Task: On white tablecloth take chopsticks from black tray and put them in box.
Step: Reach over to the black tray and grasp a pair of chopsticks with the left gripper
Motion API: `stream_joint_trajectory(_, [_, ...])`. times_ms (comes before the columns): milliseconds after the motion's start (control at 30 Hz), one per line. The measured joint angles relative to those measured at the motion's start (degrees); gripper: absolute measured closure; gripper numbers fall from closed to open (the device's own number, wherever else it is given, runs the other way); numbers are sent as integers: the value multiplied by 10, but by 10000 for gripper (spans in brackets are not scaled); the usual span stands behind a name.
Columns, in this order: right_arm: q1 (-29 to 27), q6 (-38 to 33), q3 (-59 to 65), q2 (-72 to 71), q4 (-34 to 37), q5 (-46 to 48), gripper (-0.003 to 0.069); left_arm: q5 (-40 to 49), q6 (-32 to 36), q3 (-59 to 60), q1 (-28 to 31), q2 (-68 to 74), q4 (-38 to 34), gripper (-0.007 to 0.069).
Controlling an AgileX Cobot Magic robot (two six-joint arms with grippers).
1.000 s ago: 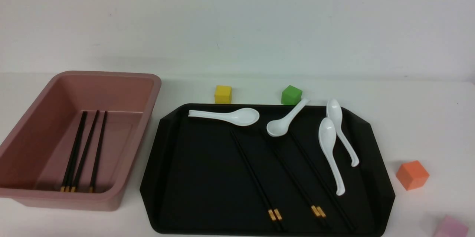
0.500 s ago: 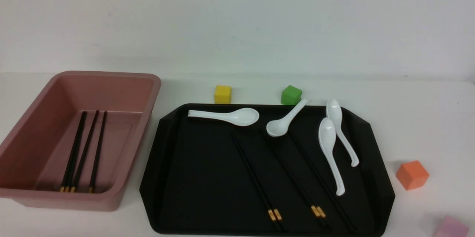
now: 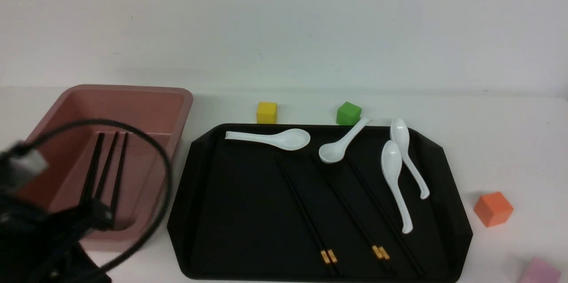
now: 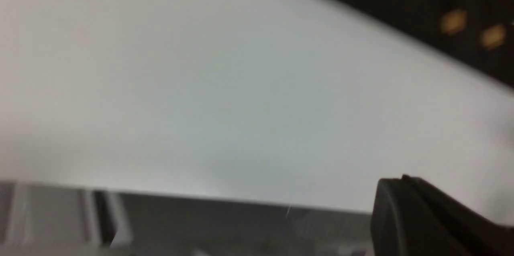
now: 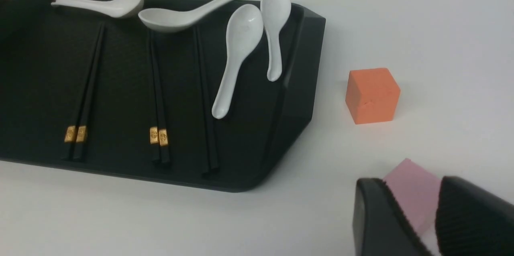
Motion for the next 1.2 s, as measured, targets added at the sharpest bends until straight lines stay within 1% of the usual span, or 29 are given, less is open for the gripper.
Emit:
stream_joint_trajectory(100, [0, 0, 0, 0, 0, 0, 417, -25, -30, -19, -63, 62, -5, 637])
stream_joint_trajectory(233, [0, 0, 0, 0, 0, 0, 417, -92, -113, -52, -170, 118, 4, 637])
stream_joint_trajectory(300, [0, 0, 0, 0, 0, 0, 417, -129, -176, -85, -234, 157, 32, 637])
stream_joint_trajectory(333, [0, 0, 0, 0, 0, 0, 417, -135, -192, -95, -247, 168, 46, 637])
stream_joint_trajectory(367, [0, 0, 0, 0, 0, 0, 417, -143, -227, -119, -276, 193, 66, 637])
stream_joint_trajectory(433, [0, 0, 0, 0, 0, 0, 417, -144, -261, -145, -299, 219, 90, 637])
stream_joint_trajectory(500, [0, 0, 0, 0, 0, 0, 417, -143, -309, -183, -326, 260, 125, 629])
stream_joint_trajectory(533, [0, 0, 0, 0, 0, 0, 417, -142, -328, -207, -335, 279, 140, 619])
stream_joint_trajectory(567, [0, 0, 0, 0, 0, 0, 417, -141, -331, -211, -336, 282, 143, 616])
stream_joint_trajectory(633, [0, 0, 0, 0, 0, 0, 417, -136, -370, -268, -351, 336, 178, 554])
stream_joint_trajectory(700, [0, 0, 0, 0, 0, 0, 417, -133, -388, -309, -354, 375, 194, 500])
stream_joint_trajectory(800, [0, 0, 0, 0, 0, 0, 417, -122, -408, -375, -354, 438, 213, 398])
stream_joint_trajectory(900, [0, 0, 0, 0, 0, 0, 417, -105, -424, -437, -353, 493, 218, 327])
stream_joint_trajectory(967, [0, 0, 0, 0, 0, 0, 417, -97, -433, -466, -353, 523, 218, 301])
stream_joint_trajectory(1033, [0, 0, 0, 0, 0, 0, 417, -87, -440, -499, -353, 553, 218, 291])
stream_joint_trajectory(1200, [0, 0, 0, 0, 0, 0, 417, -73, -469, -540, -353, 602, 218, 290])
